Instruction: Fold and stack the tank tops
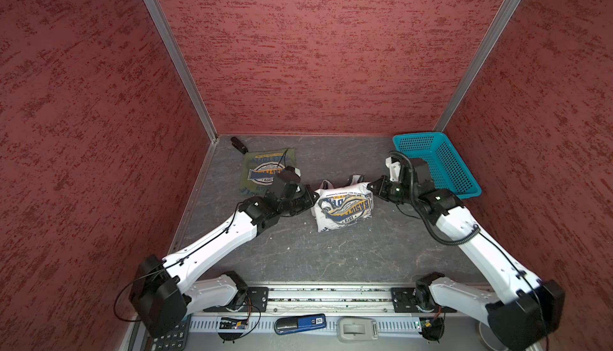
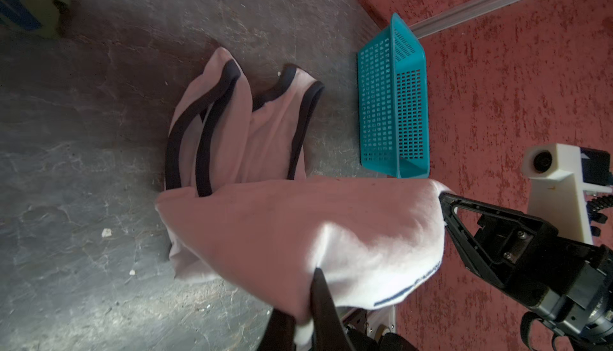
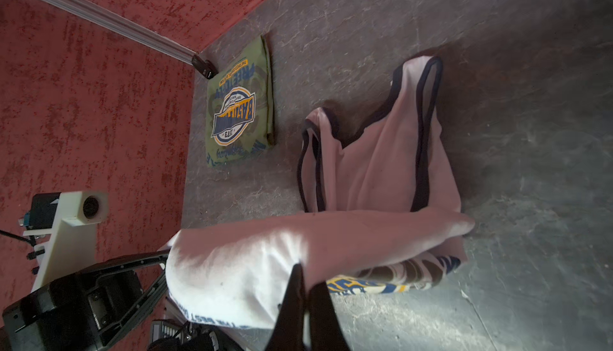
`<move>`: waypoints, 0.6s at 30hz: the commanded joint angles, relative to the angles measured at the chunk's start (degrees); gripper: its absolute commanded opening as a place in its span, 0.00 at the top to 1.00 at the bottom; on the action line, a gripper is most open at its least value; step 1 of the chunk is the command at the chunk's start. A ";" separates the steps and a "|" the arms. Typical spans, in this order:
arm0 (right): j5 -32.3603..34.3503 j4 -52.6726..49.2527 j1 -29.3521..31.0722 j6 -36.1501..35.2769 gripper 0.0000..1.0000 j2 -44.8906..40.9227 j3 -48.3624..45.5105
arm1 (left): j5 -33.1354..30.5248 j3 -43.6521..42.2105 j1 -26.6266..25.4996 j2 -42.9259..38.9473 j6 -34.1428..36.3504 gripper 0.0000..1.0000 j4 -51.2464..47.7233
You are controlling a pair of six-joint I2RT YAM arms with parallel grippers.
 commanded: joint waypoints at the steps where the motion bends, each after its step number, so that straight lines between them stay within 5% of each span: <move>1: -1.84 5.90 -2.54 -2.29 1.00 6.26 4.31 | 6.92 3.49 4.07 4.84 1.34 0.87 2.79; 5: -4.84 8.65 -5.94 -2.71 0.94 16.69 8.19 | 9.42 7.83 8.40 13.35 1.52 0.81 3.70; 12: -5.08 11.06 -10.20 -5.43 0.56 34.14 21.53 | 10.60 24.05 14.96 32.25 6.54 0.46 1.73; 15: 0.92 5.18 -10.41 -8.76 0.50 40.36 29.41 | 5.54 32.56 15.56 36.32 11.57 0.38 -5.61; 18: 3.62 6.61 -10.34 -10.76 0.44 37.91 25.26 | 1.05 31.35 14.12 33.58 14.89 0.30 -8.92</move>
